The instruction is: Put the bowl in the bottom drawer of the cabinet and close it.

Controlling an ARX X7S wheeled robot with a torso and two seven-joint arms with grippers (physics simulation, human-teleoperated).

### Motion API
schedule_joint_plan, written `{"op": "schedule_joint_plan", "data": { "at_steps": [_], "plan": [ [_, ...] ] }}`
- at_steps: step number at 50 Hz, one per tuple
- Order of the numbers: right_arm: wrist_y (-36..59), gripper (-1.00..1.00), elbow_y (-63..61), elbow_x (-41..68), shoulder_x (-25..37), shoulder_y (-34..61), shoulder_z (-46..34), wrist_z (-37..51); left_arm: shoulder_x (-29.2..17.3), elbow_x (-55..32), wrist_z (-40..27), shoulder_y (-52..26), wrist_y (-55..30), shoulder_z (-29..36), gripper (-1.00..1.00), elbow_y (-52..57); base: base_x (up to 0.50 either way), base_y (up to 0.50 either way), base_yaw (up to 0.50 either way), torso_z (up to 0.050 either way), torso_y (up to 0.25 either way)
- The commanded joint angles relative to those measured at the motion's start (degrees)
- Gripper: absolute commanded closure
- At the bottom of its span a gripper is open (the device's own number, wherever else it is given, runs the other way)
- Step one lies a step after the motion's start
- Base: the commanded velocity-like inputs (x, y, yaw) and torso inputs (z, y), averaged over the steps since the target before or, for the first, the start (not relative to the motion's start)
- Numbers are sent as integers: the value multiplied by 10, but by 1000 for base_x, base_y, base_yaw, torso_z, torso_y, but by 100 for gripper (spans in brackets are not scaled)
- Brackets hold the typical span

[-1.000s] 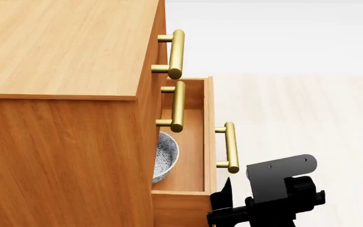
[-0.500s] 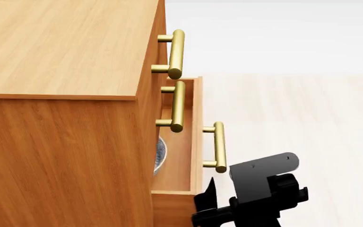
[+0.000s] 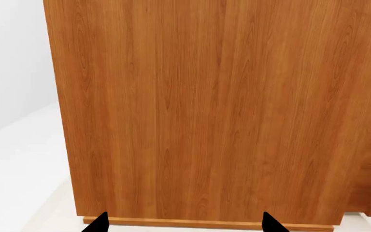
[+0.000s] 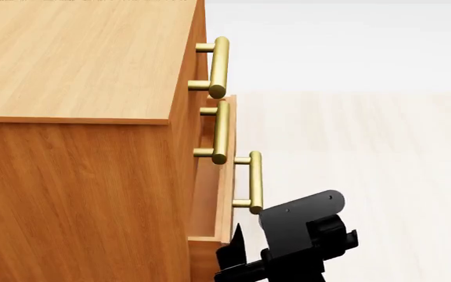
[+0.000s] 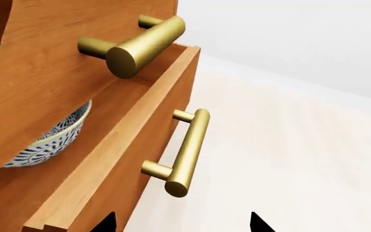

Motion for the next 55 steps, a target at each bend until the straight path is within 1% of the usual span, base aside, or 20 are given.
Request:
{"op": "schedule_joint_plan", "data": {
  "at_steps": [1,16,43,49,55],
  "plan": [
    [-5,-100,6,13,-6,-2,-18,-3,0,-1,0,-1,1,1,-100,-1,0,0,0,0,0],
    [-4,-100,-4,17,-11,7,-40,-1,-2,-2,-2,1,0,1,-100,3,0,0,0,0,0],
    [-9,-100,13,36,-22,30,-72,-1,-2,-4,-2,0,6,2,-100,-2,0,0,0,0,0],
    [-11,-100,13,47,-22,29,-79,-10,-1,-5,-1,0,8,2,-100,-4,0,0,0,0,0],
    [3,-100,-4,79,-17,31,-76,-39,-2,-5,-2,1,8,2,-100,-3,0,0,0,0,0]
  ]
}}
